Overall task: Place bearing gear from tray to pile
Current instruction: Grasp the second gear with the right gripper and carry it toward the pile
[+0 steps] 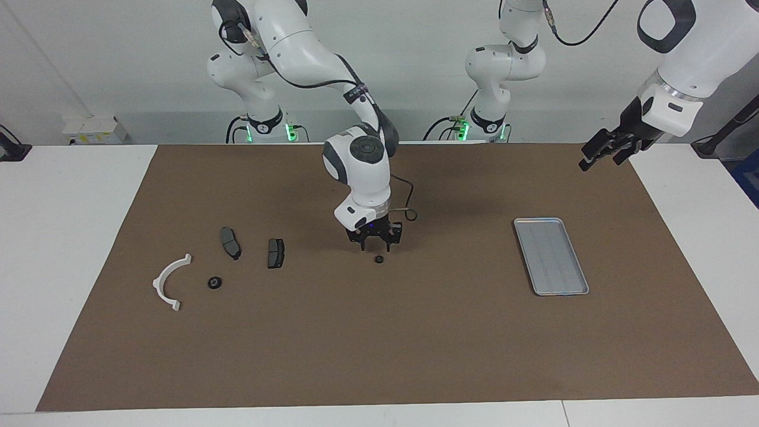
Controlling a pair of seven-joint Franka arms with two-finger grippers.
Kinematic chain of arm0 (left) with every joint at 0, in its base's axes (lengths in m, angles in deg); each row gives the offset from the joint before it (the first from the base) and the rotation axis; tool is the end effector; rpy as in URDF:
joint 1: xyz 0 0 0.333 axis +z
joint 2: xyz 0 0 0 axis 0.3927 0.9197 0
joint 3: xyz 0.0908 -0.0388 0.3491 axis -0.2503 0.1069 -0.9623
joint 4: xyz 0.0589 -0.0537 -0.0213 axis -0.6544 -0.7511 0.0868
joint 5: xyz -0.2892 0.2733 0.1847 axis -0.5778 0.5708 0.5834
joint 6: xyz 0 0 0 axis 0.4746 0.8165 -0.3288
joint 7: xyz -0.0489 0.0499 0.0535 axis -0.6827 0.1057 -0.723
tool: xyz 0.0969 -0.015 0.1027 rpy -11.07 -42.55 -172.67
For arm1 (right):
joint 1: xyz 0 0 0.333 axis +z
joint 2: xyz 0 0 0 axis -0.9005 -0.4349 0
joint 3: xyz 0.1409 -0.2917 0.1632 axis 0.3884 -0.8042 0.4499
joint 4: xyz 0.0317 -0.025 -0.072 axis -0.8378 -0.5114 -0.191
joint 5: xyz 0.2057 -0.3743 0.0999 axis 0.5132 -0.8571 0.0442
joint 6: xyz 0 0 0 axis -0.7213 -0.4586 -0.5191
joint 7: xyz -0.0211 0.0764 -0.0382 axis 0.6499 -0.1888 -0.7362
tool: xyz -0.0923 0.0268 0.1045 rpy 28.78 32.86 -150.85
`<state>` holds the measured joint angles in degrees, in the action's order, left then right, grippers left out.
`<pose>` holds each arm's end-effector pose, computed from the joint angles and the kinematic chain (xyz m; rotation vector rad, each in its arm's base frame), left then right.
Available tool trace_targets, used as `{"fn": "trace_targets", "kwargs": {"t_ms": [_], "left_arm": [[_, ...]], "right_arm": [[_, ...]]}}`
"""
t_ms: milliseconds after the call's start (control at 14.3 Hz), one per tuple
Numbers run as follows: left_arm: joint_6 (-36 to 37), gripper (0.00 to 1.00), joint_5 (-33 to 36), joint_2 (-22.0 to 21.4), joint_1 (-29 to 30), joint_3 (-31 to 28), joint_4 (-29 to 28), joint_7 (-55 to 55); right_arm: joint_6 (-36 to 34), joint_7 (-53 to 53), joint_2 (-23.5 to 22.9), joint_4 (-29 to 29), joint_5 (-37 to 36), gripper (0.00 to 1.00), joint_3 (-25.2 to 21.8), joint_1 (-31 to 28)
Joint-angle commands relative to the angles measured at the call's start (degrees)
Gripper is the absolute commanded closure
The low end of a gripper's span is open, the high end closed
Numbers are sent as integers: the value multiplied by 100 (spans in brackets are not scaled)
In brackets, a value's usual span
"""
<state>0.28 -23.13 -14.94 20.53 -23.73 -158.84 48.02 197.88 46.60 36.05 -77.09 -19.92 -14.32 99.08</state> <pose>0.6008 0.0126 0.6277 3.0379 0.2725 -0.0783 0.6113 0.3979 0.2798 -3.0733 0.1954 -0.1495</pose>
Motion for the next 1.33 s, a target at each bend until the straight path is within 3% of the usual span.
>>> {"fn": "trace_targets", "kwargs": {"t_ms": [0, 350, 629, 769, 1049, 1259], "left_arm": [[-130, 0, 353, -147, -21, 48, -164, -94], [-200, 0, 416, -173, -22, 39, -208, -182], [-191, 0, 407, -190, 14, 31, -217, -199], [-130, 0, 407, -208, -12, 39, -243, -199], [-182, 0, 407, -278, -13, 39, -348, -208], [-235, 0, 407, -278, -4, 39, -366, -217]], "right_arm": [[219, 19, -214, 115, -97, 26, 21, -84], [254, 72, -259, 159, -89, 27, 21, -102], [272, 90, -302, 159, -88, 60, 21, -93], [281, 90, -303, 159, -88, 68, 21, -93], [263, 90, -294, 159, -88, 96, 21, -93], [36, 90, -302, 307, -263, 98, 3, -93]]}}
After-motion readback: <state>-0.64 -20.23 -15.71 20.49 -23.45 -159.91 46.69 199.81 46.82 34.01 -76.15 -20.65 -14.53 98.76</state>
